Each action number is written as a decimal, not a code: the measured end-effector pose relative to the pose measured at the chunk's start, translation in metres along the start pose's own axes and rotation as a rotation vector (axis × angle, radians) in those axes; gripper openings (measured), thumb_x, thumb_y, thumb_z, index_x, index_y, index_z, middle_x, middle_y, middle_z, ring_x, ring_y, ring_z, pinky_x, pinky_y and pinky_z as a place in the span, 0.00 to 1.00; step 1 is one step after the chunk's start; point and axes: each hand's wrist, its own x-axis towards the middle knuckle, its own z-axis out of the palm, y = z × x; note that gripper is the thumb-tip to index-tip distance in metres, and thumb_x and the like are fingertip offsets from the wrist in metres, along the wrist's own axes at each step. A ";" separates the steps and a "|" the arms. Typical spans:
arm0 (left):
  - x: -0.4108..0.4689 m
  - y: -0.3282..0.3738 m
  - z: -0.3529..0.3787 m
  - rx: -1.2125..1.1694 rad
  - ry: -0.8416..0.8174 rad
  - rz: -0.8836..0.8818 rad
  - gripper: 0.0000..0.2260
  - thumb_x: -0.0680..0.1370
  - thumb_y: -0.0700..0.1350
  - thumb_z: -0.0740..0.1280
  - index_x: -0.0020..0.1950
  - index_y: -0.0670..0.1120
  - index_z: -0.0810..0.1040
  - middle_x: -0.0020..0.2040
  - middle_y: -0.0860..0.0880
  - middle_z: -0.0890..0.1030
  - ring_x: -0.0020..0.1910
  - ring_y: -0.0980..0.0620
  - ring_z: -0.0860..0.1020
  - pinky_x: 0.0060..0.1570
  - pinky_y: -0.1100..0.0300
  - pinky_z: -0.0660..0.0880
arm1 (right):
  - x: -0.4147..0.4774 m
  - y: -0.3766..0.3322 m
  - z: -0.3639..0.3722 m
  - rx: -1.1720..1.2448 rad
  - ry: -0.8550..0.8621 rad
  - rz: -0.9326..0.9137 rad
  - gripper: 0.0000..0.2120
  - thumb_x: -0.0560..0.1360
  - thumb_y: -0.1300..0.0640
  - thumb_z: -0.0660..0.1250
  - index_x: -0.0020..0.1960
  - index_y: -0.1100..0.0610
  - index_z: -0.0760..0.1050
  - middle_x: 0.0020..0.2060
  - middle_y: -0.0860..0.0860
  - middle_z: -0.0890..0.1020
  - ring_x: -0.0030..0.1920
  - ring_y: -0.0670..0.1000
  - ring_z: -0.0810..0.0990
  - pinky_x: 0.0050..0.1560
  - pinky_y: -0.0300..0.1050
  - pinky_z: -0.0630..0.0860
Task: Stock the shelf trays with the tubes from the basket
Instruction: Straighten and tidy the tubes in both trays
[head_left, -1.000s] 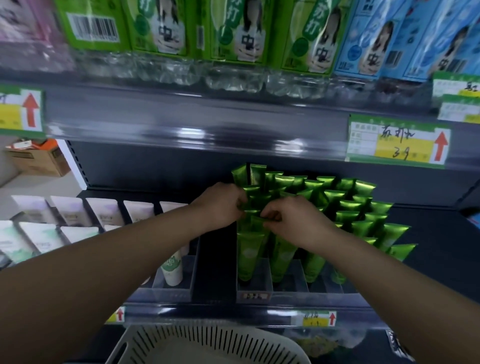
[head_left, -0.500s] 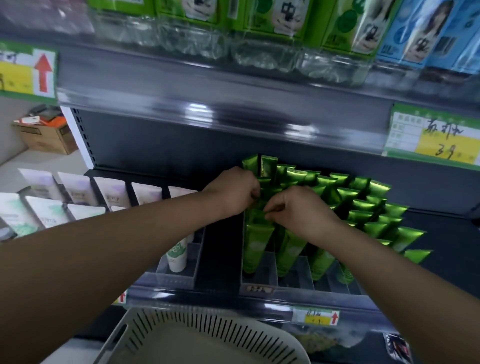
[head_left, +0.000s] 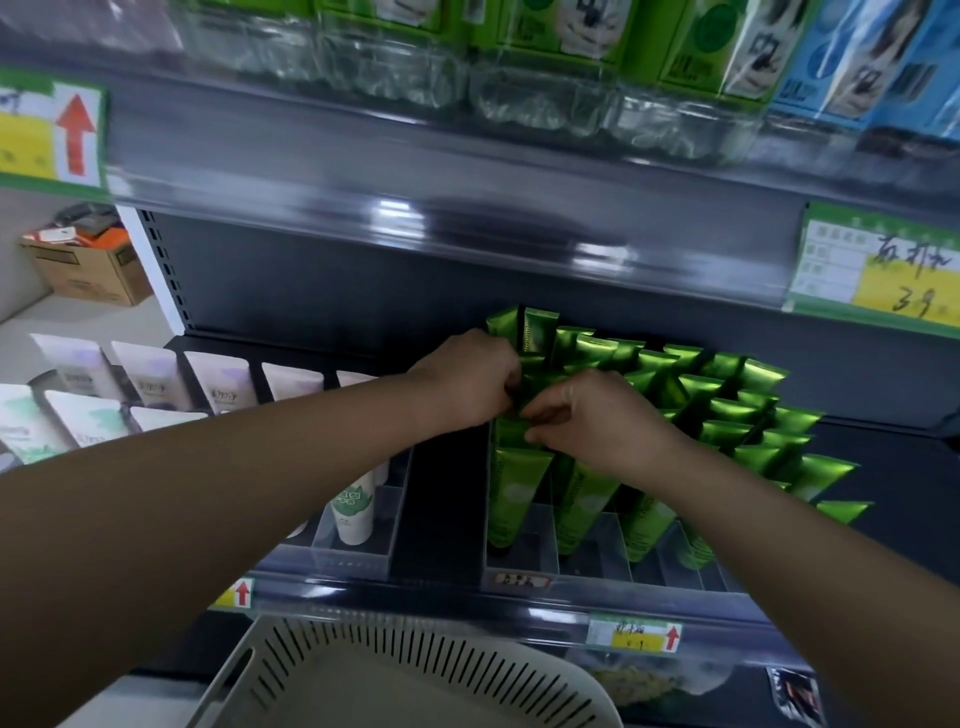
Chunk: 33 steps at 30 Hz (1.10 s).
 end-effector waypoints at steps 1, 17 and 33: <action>0.000 -0.001 -0.002 -0.004 -0.017 0.000 0.08 0.73 0.44 0.69 0.34 0.48 0.76 0.33 0.52 0.73 0.39 0.52 0.77 0.36 0.63 0.66 | -0.001 0.001 -0.002 0.011 -0.003 0.000 0.12 0.71 0.58 0.73 0.55 0.55 0.82 0.50 0.49 0.85 0.48 0.44 0.81 0.51 0.33 0.75; 0.036 -0.016 -0.022 0.004 0.064 -0.072 0.15 0.72 0.45 0.71 0.58 0.45 0.78 0.57 0.47 0.81 0.57 0.48 0.78 0.53 0.62 0.72 | 0.039 0.019 -0.025 -0.225 0.126 0.002 0.14 0.72 0.59 0.69 0.58 0.55 0.80 0.55 0.53 0.82 0.56 0.52 0.79 0.57 0.40 0.72; 0.049 -0.021 0.000 -0.023 0.149 0.021 0.10 0.75 0.40 0.67 0.54 0.46 0.82 0.57 0.48 0.82 0.55 0.51 0.79 0.53 0.63 0.71 | 0.051 0.025 -0.008 -0.184 0.137 -0.033 0.08 0.74 0.59 0.68 0.52 0.56 0.83 0.52 0.52 0.84 0.53 0.51 0.80 0.53 0.36 0.71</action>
